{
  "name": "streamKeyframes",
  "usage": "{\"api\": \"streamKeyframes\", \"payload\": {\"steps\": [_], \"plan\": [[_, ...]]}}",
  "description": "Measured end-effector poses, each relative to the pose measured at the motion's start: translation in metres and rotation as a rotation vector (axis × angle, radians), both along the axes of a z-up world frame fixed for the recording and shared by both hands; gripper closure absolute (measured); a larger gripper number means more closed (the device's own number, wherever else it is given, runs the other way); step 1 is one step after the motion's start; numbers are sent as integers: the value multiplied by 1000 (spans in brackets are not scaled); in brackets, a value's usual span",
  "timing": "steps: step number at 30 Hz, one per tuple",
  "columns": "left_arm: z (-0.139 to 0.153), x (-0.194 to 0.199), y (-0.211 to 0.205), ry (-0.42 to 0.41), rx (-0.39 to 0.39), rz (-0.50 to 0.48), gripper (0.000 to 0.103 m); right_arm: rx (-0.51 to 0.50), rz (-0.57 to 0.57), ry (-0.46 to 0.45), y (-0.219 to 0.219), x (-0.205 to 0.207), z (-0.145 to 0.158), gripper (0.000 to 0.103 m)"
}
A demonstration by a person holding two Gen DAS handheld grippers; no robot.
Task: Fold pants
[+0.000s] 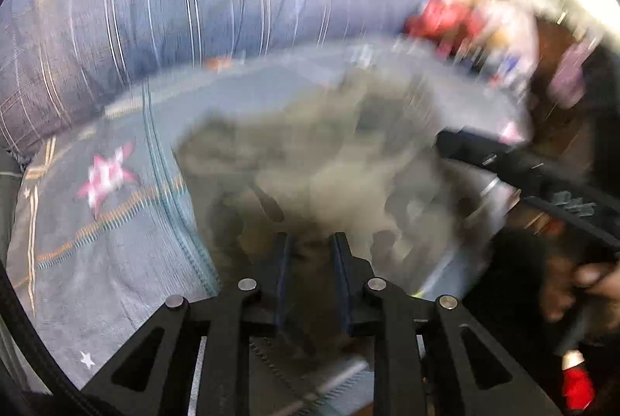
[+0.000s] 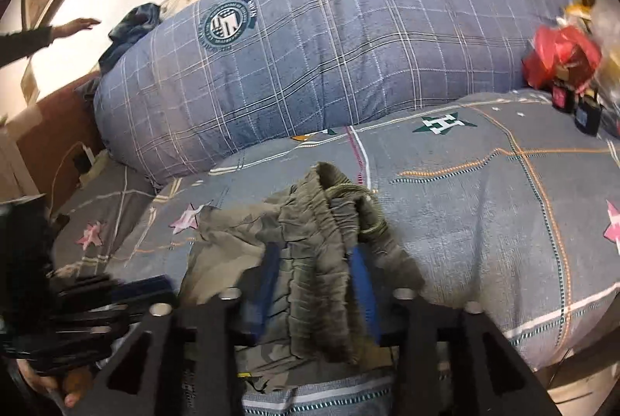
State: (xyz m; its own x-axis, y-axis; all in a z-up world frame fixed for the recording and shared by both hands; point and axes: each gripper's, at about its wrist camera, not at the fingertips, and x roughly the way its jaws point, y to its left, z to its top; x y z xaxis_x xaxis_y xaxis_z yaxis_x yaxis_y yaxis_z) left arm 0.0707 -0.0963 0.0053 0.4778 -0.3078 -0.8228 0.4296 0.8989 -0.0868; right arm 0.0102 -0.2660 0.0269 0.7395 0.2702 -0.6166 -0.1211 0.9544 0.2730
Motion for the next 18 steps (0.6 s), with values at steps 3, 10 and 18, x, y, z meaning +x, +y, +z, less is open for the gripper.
{"api": "streamKeyframes", "payload": {"steps": [3,10,18], "plan": [[-5,-8,-7,-59,31,27,81,-45,11,145,8,18,-48,53],[1,-12,-5,-58,16,46,80,19,-1,84,-5,1,-23,52],[9,-19,-6,-60,16,42,78,2,0,59,-10,-12,-8,48]]}}
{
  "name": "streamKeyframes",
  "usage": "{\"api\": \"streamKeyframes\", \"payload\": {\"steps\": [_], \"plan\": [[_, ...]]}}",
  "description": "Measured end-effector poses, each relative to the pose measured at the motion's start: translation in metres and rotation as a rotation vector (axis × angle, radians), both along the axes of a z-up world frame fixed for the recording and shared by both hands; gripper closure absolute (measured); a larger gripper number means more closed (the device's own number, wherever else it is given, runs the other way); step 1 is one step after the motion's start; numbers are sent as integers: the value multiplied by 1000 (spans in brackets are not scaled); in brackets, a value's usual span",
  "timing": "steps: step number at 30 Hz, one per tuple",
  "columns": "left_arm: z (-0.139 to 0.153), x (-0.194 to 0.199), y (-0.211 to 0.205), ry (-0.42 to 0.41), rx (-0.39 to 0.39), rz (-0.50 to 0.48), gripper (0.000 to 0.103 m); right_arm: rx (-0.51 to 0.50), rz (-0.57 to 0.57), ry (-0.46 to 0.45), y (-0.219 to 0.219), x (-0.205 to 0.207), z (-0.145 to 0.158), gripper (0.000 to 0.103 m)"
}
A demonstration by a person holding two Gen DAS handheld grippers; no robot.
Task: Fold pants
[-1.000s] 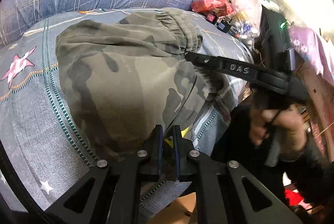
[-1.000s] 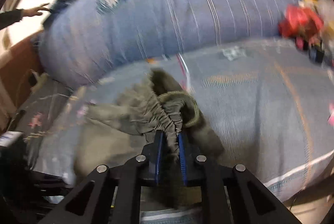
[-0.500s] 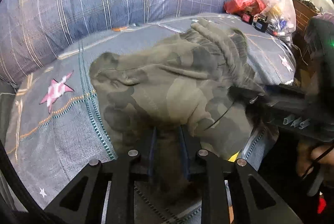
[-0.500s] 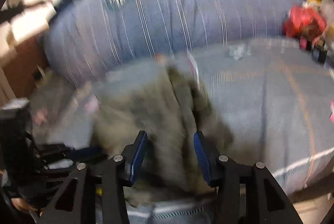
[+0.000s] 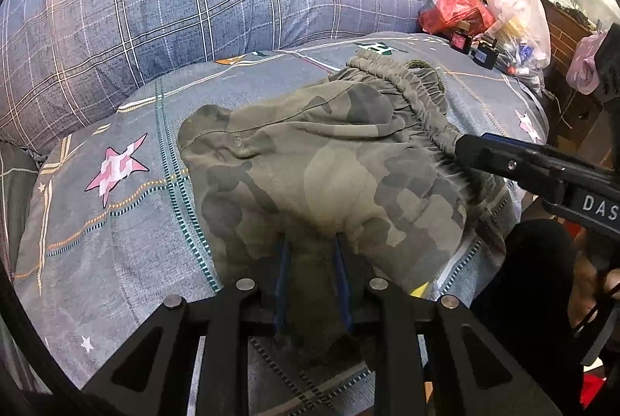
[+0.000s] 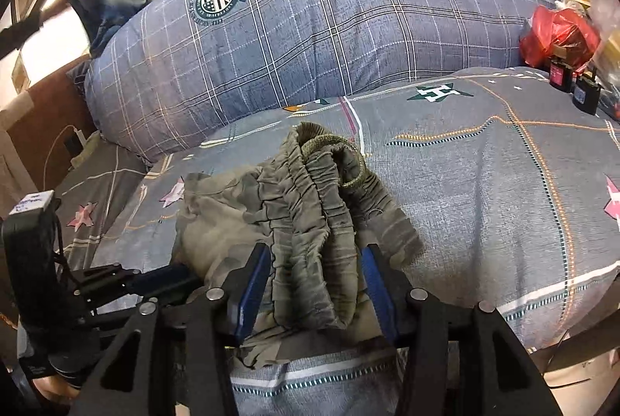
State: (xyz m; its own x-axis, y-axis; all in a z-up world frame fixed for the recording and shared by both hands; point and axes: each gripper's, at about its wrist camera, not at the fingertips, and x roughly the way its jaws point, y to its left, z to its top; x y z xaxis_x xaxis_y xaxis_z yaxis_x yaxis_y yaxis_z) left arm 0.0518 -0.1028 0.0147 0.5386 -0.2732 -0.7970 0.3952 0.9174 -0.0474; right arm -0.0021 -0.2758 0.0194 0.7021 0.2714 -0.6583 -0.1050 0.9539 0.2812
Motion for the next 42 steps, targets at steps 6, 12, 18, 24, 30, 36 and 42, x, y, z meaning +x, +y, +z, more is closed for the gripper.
{"api": "streamKeyframes", "payload": {"steps": [6,12,18,24,30,36,42], "plan": [[17,-8,30,-22,-84,40,39,28,16,47,-3,10,-10,25],[9,12,79,55,-212,177,35,54,7,104,-7,32,-27,24],[-11,31,87,134,-297,207,35,94,-50,124,-18,41,-39,9],[-29,56,71,195,-294,205,35,201,-58,154,-30,47,-60,3],[-21,59,36,171,-230,125,78,172,-21,125,-12,47,-53,35],[3,51,23,92,-230,87,93,128,-31,76,-4,41,-34,63],[42,44,18,22,-297,21,94,54,-71,7,-5,31,-3,66]]}}
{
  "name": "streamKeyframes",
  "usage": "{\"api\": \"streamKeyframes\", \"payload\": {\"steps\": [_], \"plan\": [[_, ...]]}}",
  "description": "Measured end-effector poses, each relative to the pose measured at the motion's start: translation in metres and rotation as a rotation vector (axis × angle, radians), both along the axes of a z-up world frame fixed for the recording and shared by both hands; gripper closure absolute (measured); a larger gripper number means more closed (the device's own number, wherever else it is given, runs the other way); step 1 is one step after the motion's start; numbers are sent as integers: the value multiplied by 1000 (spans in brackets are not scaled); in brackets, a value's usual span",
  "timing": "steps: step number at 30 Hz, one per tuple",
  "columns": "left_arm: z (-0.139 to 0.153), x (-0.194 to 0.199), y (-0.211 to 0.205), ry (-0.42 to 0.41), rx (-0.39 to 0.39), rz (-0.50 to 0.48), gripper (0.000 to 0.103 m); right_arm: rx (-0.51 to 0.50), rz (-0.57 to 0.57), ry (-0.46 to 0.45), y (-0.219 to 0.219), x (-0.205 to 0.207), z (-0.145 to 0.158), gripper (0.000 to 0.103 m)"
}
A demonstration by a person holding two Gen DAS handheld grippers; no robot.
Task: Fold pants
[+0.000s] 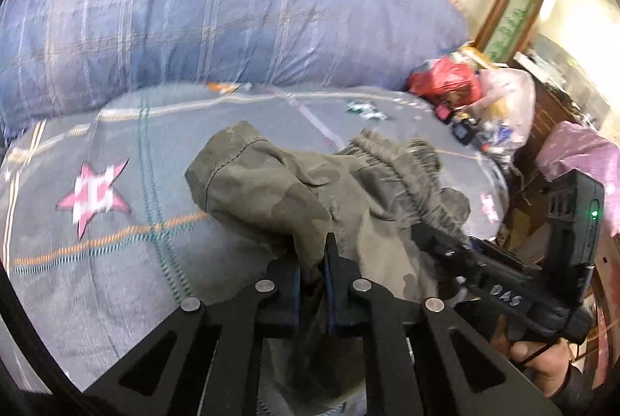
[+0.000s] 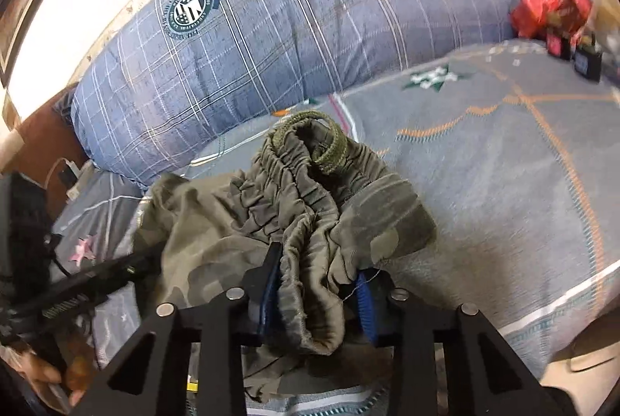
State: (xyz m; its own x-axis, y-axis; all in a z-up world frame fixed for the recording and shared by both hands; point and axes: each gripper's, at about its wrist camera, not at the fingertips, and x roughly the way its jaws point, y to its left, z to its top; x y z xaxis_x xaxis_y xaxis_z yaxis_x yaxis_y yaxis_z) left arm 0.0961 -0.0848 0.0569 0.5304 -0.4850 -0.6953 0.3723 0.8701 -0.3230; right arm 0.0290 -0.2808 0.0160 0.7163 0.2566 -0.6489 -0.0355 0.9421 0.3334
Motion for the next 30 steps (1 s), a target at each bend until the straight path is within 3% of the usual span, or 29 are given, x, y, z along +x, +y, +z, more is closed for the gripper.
{"api": "streamKeyframes", "payload": {"steps": [4,11,17,23,27,30], "plan": [[17,-2,-22,-33,-16,-60,94,-62,-14,-76,1,-11,28,70],[40,5,-30,-110,30,-79,94,-25,4,-98,-2,-5,50,72],[38,32,15,-110,96,38,94,85,43,-71,26,12,33,72],[53,66,72,-183,183,167,95,105,119,-138,79,61,50,72],[32,90,114,-130,239,244,96,109,168,-144,116,98,45,72],[-14,99,149,-1,251,302,96,97,209,-35,139,119,12,72]]}}
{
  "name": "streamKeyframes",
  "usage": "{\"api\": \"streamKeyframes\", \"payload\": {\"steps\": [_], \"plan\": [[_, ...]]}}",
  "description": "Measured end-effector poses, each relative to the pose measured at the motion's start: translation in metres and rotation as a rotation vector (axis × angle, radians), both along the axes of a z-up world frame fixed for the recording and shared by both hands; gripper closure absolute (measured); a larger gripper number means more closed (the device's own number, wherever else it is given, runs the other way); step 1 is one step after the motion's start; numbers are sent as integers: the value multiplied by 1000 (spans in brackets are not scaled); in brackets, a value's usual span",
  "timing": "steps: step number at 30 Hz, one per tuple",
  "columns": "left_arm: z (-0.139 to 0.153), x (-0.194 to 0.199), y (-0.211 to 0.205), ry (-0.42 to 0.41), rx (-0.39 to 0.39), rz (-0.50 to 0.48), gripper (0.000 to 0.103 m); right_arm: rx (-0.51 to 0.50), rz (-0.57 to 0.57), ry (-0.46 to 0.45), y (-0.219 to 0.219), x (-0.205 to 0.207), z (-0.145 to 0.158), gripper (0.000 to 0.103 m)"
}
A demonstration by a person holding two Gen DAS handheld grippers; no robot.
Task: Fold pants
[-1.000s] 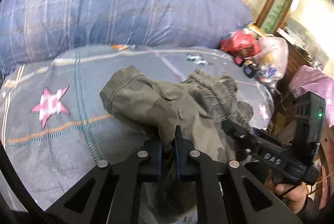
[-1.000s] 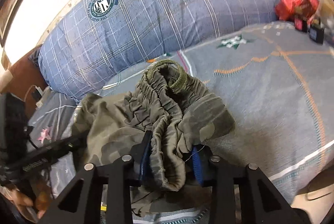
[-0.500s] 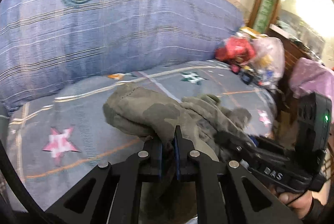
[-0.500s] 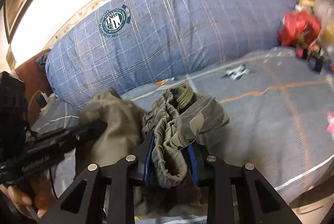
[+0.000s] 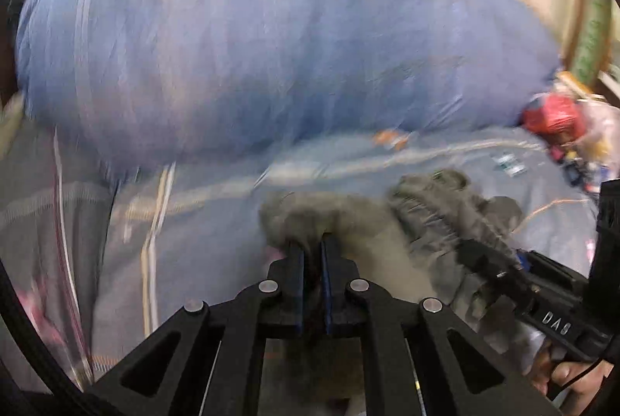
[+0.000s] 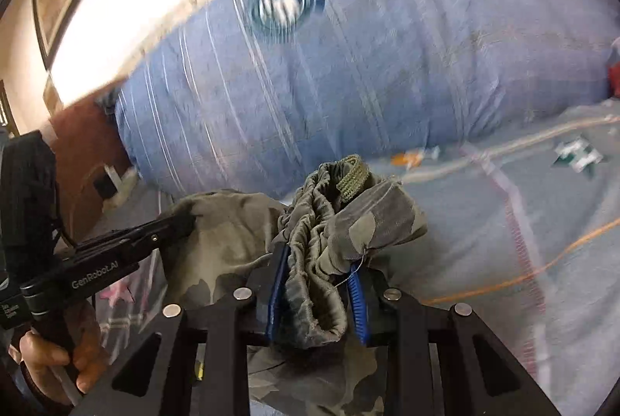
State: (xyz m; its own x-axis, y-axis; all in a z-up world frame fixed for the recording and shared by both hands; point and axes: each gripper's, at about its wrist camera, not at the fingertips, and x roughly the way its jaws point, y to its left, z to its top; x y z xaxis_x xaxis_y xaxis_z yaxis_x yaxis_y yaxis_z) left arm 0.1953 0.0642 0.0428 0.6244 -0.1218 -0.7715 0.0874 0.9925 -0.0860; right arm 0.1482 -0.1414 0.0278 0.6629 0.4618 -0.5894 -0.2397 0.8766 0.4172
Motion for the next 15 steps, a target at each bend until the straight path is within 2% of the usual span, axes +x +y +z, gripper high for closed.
{"api": "streamKeyframes", "payload": {"steps": [2,5,8,11,13,15], "plan": [[-30,-1,21,73,-10,36,96,-35,10,59,9,7,-28,69],[-42,-12,43,99,-43,55,96,-19,9,39,3,4,-35,65],[-22,-26,55,38,-92,67,96,-3,-16,87,-6,2,-23,57],[9,-35,43,-48,-126,17,96,1,-61,31,-13,-12,2,53],[14,-31,25,-48,-132,-34,96,-15,-92,-24,-14,-25,12,48],[7,-26,0,-25,-123,-94,95,-33,-104,-19,-6,-25,8,47]]}}
